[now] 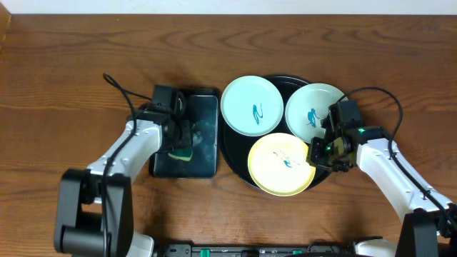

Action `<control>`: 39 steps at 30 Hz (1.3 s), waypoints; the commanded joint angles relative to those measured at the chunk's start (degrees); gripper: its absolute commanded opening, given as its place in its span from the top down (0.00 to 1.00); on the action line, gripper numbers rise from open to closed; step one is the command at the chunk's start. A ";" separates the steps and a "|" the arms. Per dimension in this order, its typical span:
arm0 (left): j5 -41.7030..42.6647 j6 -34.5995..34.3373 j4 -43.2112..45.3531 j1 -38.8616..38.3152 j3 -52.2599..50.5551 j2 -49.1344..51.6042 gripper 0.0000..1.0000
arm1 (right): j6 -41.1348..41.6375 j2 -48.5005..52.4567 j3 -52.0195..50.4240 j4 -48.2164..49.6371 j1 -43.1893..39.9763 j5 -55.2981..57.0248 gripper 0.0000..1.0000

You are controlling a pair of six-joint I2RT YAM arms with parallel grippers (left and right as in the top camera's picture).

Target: Clean dirty plates on tray and stack at the side

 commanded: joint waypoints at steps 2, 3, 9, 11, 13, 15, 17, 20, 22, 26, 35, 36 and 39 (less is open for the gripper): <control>6.34 1.09 -0.50 0.09 1.07 -8.79 0.93 | -0.31 0.31 0.66 -0.04 0.35 -0.46 0.73; 6.56 1.25 -0.66 0.09 1.07 -10.82 0.93 | -0.31 0.31 0.66 -0.04 0.35 -0.46 0.73; 6.56 1.25 -0.66 0.09 1.07 -13.99 0.93 | -0.31 0.31 0.66 -0.04 0.35 -0.44 0.73; 6.56 1.25 -0.70 0.09 1.07 -14.01 0.93 | -0.31 0.31 0.66 -0.04 0.35 -0.46 0.73; 6.56 1.25 -1.03 0.09 1.07 -14.01 0.92 | -0.31 0.31 0.66 -0.07 0.35 -0.44 0.73; 6.56 1.25 -1.25 0.09 1.07 -14.01 0.92 | -0.31 0.31 0.66 -0.07 0.35 -0.44 0.73; 6.56 1.25 -1.29 0.09 1.07 -14.01 0.92 | -0.31 0.31 0.66 -0.04 0.35 -0.44 0.73; 6.56 1.25 -1.29 0.09 1.07 -14.01 0.92 | -0.31 0.31 0.66 -0.04 0.35 -0.44 0.73; 6.56 1.22 -1.36 0.09 1.07 -14.01 0.92 | -0.31 0.31 0.66 -0.04 0.35 -0.44 0.73; 6.56 1.22 -1.51 0.09 0.96 -13.99 0.92 | -0.31 0.31 0.66 -0.04 0.35 -0.44 0.73; 6.56 1.22 -2.12 0.09 0.79 -13.90 0.92 | -0.28 0.31 -1.77 0.26 0.35 0.00 0.80; 6.56 1.22 -2.12 0.09 0.79 -13.90 0.92 | -0.28 0.31 -2.32 0.63 0.35 0.04 0.80; 6.56 1.22 -2.34 0.09 0.79 -13.90 0.92 | 0.17 0.31 -5.25 3.56 0.35 -0.04 0.82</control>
